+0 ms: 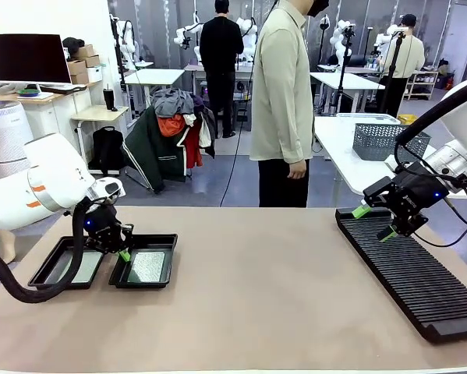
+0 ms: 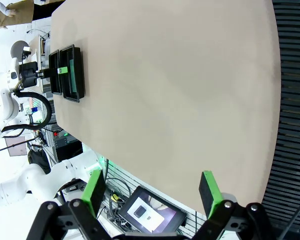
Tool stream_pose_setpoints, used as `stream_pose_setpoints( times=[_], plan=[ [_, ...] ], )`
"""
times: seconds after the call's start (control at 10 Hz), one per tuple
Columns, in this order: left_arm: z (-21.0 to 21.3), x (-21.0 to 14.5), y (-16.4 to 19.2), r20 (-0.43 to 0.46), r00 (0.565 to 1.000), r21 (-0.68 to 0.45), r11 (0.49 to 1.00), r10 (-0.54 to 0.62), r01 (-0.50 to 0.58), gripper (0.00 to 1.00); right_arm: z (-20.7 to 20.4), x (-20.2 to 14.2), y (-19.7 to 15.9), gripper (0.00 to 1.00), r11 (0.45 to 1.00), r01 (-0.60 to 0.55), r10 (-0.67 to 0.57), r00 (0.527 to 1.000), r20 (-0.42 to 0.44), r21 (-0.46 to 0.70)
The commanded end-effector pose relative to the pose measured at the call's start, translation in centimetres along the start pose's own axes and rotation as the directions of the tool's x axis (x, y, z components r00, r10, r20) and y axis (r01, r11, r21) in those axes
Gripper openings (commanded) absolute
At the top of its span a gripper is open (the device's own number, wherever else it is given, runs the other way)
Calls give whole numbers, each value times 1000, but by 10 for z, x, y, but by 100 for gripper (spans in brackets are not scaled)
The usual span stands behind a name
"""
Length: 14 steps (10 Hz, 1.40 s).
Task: Inspect and transfer BCBs to ESD trays.
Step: Pick up the ESD tray and place it on the left side of the table.
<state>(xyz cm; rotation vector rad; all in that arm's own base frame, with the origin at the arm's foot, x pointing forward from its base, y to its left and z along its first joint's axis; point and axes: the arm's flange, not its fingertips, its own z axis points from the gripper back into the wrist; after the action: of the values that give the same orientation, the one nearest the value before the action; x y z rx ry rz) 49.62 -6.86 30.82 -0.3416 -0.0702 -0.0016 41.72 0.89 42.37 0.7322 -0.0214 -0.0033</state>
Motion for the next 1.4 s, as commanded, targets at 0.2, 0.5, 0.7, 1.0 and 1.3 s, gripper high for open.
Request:
stream_pose_setpoints(
  times=[0.2, 0.5, 0.7, 1.0, 1.3],
  plan=[
    [2, 0, -1, 4, 1000, -1, 1000, -1, 1, 3, 1, -1, 2, 100, 1000, 21, -21, 1000, -3, -12],
    [3, -4, -9, 3, 1000, 45, 999, 6, -6, 21, 1, -1, 2, 100, 1000, 21, -21, 1000, -3, -12],
    [11, -8, -19, 4, 1000, 97, 995, 17, -17, 39, 1, -1, 2, 100, 1000, 21, -21, 1000, -3, -12],
    [30, -14, -37, 5, 1000, 177, 984, 21, -21, 69, 1, -1, 2, 100, 1000, 21, -21, 1000, -3, -12],
    [60, -29, -48, -21, 999, 281, 959, 29, -22, 92, 1, -1, 2, 100, 1000, 21, -21, 1000, -3, -12]
  ],
)
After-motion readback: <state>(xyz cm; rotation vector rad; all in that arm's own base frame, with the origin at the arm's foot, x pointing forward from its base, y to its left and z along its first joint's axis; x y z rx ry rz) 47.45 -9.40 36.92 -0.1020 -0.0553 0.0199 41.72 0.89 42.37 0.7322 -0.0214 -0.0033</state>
